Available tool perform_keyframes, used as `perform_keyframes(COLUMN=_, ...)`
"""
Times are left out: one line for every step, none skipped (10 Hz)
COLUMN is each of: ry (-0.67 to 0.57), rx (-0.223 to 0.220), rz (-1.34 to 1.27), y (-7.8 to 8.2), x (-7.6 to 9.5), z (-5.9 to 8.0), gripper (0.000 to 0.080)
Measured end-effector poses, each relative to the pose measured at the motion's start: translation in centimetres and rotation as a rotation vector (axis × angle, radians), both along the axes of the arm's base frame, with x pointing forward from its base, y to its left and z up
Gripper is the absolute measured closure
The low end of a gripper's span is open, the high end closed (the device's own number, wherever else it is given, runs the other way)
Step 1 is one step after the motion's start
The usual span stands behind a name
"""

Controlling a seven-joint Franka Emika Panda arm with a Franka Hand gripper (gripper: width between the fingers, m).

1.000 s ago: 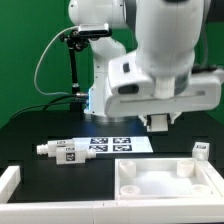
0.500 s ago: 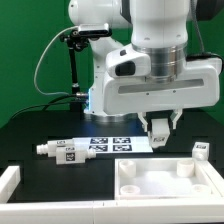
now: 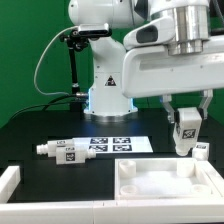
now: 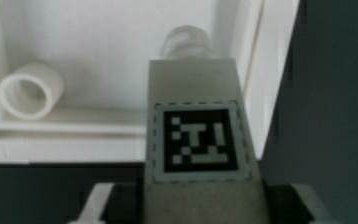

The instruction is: Assemble one leg

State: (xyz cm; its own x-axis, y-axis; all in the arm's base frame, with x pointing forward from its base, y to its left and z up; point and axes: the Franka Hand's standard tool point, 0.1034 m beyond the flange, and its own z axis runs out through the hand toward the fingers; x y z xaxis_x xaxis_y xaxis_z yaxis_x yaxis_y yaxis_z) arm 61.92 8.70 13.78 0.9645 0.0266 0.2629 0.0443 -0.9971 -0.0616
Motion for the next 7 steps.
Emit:
perform_keyframes(ry=-0.059, rx=-0.005, rz=-0.005, y=-0.2, x=-0.2, z=-0.3, gripper=0.0512)
perform_keyframes(ry=-0.09, rx=-0.007, rz=-0.006, y=-0.2, x=-0.1, z=-0.4, gripper=0.0512)
perform_keyframes(ry=-0.159, rx=-0.01, rz=-0.01, y=-0.3, x=0.3, z=-0.1, gripper=0.0512)
perform_keyframes(ry=-0.25, rx=-0.018, rz=-0.01, y=-0.3, x=0.5, z=-0.4, gripper=0.0512)
perform_keyframes(ry=-0.286, rx=-0.025, rz=-0.002, y=0.1, x=0.5, z=-1.7, gripper=0.0512)
perform_keyframes(ry=-0.272, rx=-0.026, rz=0.001, y=0.3, x=0.8, z=-2.1, gripper=0.0512)
perform_keyframes(ry=-0.282, rx=-0.03, rz=0.002, y=0.1, x=1.7, z=-1.9, gripper=0.0512)
